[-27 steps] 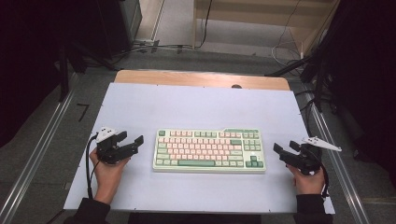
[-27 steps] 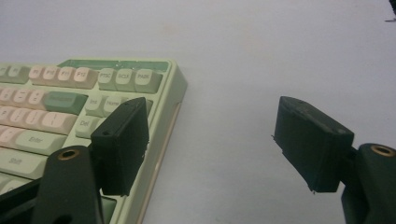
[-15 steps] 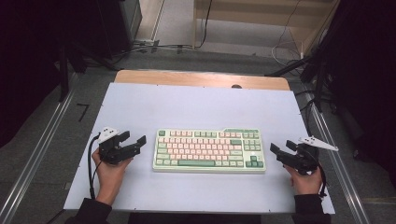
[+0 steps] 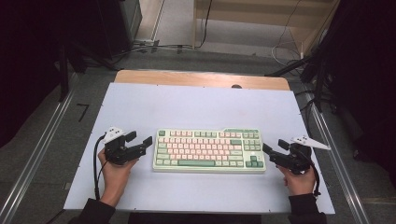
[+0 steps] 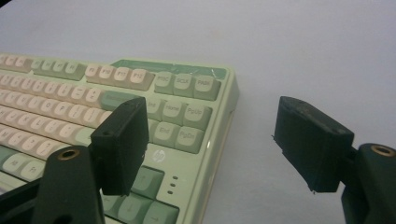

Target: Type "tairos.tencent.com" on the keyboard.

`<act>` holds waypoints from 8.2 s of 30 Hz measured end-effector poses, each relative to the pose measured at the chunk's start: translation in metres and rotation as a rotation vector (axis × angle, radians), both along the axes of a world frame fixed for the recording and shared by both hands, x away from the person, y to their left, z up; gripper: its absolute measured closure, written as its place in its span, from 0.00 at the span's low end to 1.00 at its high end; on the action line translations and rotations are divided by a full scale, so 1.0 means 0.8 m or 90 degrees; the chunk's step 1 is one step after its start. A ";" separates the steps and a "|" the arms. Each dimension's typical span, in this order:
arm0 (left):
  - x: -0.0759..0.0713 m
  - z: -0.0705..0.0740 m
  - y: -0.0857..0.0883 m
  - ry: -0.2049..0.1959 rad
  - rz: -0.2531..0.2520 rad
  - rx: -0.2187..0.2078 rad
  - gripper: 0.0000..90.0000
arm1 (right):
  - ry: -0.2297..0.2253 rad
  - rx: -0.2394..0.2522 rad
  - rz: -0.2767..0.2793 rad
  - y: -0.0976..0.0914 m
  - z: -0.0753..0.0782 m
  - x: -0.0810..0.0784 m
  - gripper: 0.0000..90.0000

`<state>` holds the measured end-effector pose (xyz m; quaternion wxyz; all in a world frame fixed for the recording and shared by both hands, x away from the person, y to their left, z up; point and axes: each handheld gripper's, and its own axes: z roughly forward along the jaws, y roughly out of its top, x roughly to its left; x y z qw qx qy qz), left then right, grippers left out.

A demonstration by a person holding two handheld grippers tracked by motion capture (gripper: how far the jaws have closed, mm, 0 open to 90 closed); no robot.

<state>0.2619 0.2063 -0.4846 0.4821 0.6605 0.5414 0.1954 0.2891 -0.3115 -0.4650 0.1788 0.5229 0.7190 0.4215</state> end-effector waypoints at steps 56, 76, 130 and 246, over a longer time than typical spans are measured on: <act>0.007 0.002 -0.074 -0.019 -0.086 0.014 0.30 | 0.010 0.023 0.164 0.126 0.004 0.009 0.35; 0.009 0.003 -0.077 -0.030 -0.119 -0.001 0.51 | 0.008 0.025 0.234 0.154 0.003 0.009 0.97; 0.048 0.011 -0.141 0.050 -0.217 0.016 0.57 | 0.023 0.024 0.159 0.130 -0.002 0.004 0.34; 0.004 0.000 -0.068 0.014 -0.128 -0.010 0.27 | 0.043 -0.057 0.234 0.214 -0.023 0.033 0.97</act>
